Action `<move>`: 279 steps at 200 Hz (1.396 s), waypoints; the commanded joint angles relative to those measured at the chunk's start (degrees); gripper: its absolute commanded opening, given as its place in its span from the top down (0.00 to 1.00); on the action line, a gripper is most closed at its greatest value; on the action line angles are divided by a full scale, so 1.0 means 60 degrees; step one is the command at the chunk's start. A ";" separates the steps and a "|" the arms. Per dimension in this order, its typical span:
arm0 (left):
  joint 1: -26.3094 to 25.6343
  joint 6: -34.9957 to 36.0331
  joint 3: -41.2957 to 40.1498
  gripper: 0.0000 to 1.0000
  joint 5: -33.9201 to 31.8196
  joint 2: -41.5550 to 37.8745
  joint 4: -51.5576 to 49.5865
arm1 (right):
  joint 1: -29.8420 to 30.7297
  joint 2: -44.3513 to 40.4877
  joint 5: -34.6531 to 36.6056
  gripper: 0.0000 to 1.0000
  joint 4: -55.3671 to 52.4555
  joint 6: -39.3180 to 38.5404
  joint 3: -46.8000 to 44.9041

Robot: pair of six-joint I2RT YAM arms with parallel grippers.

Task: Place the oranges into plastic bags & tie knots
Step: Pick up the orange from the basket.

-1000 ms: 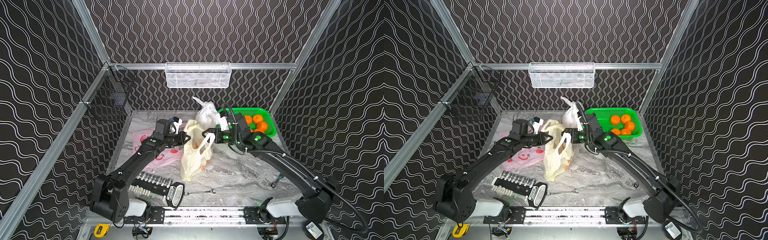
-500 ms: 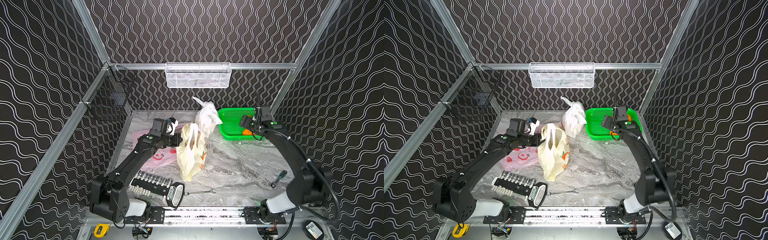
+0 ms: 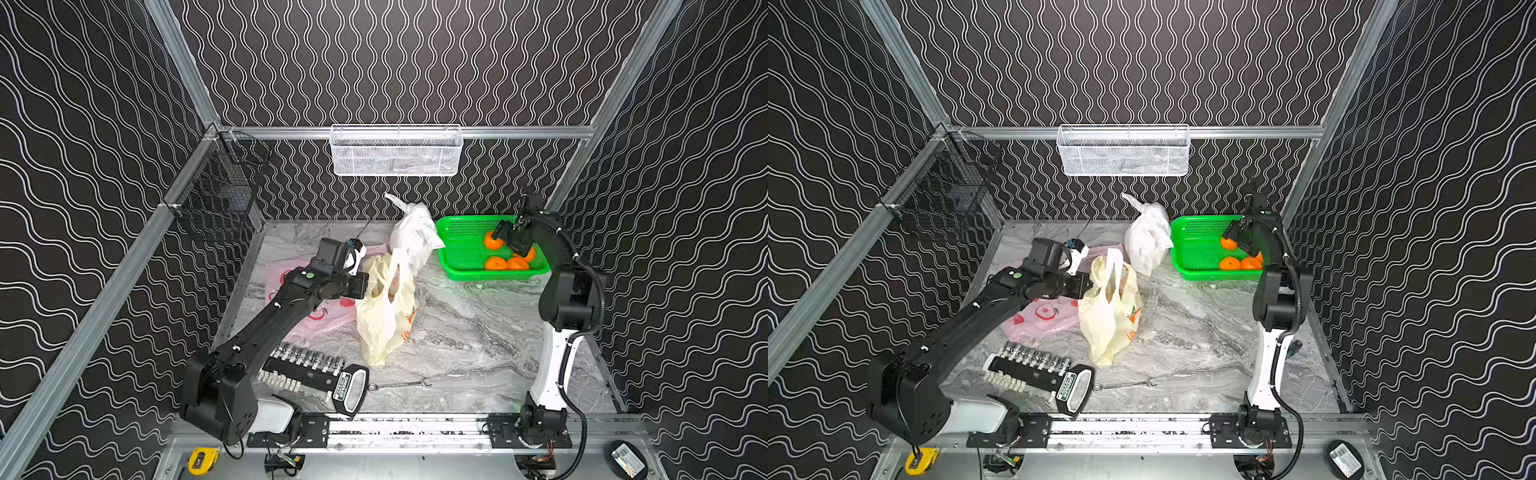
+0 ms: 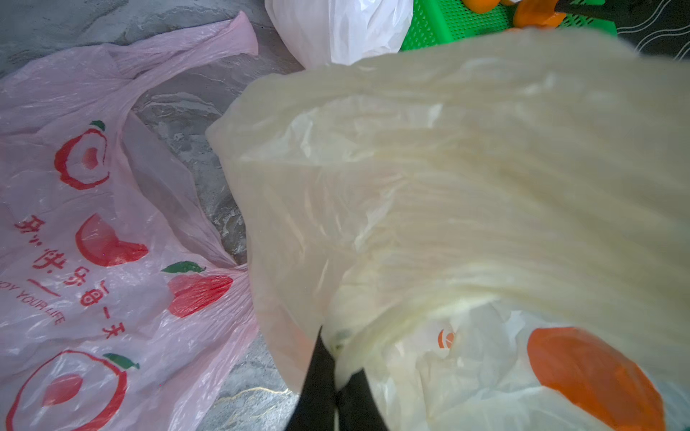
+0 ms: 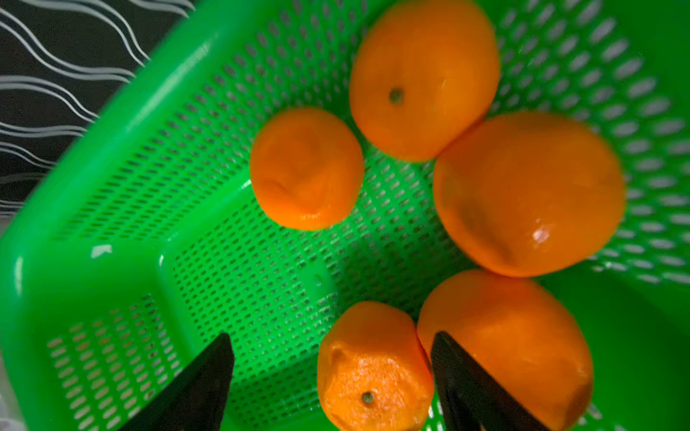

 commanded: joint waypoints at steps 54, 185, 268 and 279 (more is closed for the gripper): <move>-0.0226 0.0021 -0.0125 1.00 -0.0153 -0.0060 0.0151 | 0.0132 0.1132 0.0153 0.11 -0.1743 -0.0441 0.0723; -0.0350 -0.0309 -0.0415 1.00 0.0712 -0.0099 0.0623 | 0.0382 0.0557 0.0385 0.43 -0.1818 -0.0371 0.0121; 0.0617 -0.1503 -0.1167 1.00 0.2828 -0.0404 0.2243 | 0.0702 -0.2487 -0.0012 0.50 -0.1467 -0.0419 -0.1383; 0.0694 -0.1630 -0.1205 1.00 0.3023 -0.0412 0.2413 | 0.1063 -0.3239 -0.0073 0.51 -0.1328 -0.0461 -0.1776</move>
